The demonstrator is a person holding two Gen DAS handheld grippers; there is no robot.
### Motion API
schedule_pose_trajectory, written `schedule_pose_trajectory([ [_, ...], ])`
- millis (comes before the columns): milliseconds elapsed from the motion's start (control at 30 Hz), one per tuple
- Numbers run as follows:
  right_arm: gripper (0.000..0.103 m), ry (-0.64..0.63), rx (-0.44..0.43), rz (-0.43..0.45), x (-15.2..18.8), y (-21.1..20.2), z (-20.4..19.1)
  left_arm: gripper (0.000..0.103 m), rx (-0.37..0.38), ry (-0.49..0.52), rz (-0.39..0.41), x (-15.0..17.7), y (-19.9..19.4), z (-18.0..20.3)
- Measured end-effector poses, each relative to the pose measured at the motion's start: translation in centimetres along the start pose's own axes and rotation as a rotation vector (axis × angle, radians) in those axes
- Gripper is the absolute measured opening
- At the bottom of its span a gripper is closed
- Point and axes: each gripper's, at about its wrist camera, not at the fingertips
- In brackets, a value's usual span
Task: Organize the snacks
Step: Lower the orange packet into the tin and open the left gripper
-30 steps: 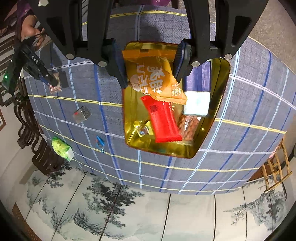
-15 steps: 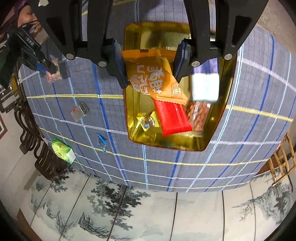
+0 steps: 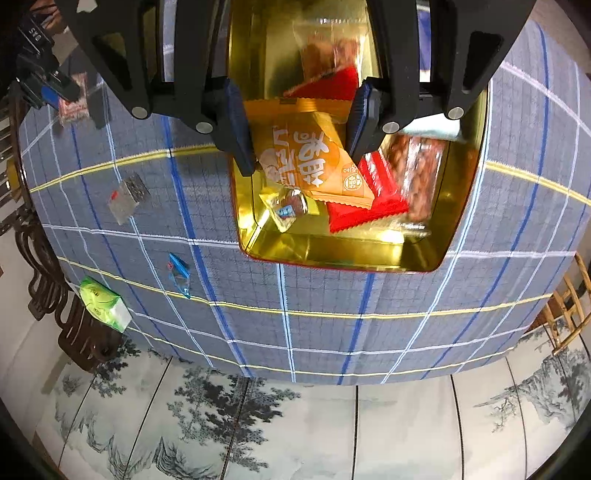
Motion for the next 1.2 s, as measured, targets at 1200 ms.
schedule_pose_trajectory([
  [1200,0.025,0.013,0.001,-0.034,-0.1,1.1,0.0,0.045,-0.071,0.057,0.008,-0.7,3.0,1.3],
])
Point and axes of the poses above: each gripper's, at about its wrist camera, not at the fingertips, and y roughly the way its jaws point, z to its right, x to its underside, and after that the axes turned 1 degree about y, right-handed
